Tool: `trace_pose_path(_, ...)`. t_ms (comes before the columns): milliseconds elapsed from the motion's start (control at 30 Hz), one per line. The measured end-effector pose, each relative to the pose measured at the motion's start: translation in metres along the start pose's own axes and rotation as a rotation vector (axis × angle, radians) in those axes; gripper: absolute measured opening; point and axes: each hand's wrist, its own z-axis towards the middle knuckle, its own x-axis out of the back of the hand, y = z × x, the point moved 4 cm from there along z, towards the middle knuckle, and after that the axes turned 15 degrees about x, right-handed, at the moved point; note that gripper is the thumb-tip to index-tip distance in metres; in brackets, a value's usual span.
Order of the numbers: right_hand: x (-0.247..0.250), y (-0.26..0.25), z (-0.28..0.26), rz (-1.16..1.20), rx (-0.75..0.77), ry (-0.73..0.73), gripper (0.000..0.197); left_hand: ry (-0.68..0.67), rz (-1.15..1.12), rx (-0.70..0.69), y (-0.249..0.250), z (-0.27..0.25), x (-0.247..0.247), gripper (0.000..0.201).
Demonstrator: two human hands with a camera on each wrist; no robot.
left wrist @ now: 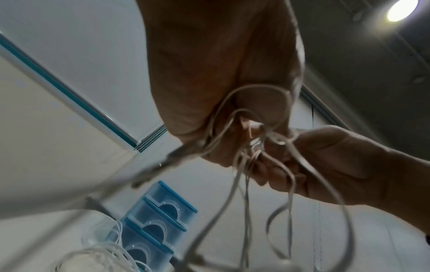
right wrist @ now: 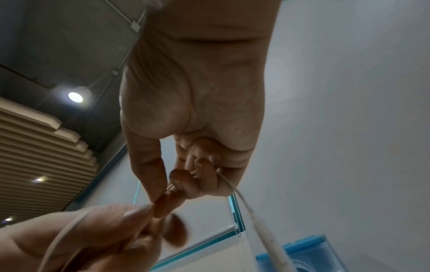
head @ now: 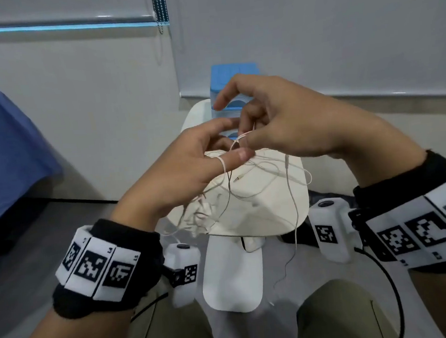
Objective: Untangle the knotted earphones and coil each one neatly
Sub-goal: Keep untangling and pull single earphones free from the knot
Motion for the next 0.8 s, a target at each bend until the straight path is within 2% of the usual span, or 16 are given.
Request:
trace_pose_path(67,0.004,0.001,0.0,0.014,0.003,0.027,0.05,-0.01,-0.004,-0.004,0.003,0.0,-0.003,0.017)
trace_pose_path(200,0.016,0.02,-0.013,-0.028,-0.067,0.097,0.037,0.083,-0.113,0.045,-0.006,0.002,0.01,0.031)
trace_pose_path(333,0.02,0.054,-0.026,-0.163,-0.202,0.128,0.004,0.193,-0.268,0.047,-0.016,0.004,0.034,0.034)
trace_pose_path(433,0.018,0.08,-0.032,-0.255,-0.329,0.175,0.031,0.207,-0.28,0.065,-0.019,0.005,0.035,0.033)
trace_pose_path(533,0.025,0.081,-0.031,-0.338,-0.392,0.249,0.045,0.154,-0.21,0.129,-0.022,0.006,0.028,0.028)
trace_pose_path(600,0.034,0.067,-0.025,-0.245,-0.35,0.374,0.046,0.103,-0.129,0.175,-0.027,0.008,0.024,0.02)
trace_pose_path(667,0.041,0.043,-0.017,-0.035,-0.254,0.5,0.042,0.052,-0.053,0.204,-0.029,0.01,0.015,0.013)
trace_pose_path(733,0.042,0.01,-0.006,0.145,-0.134,0.529,0.035,-0.012,0.015,0.214,-0.028,0.013,0.002,0.031)
trace_pose_path(800,0.039,-0.021,0.006,0.214,0.02,0.476,0.032,-0.087,-0.005,0.218,-0.023,0.016,-0.015,0.049)
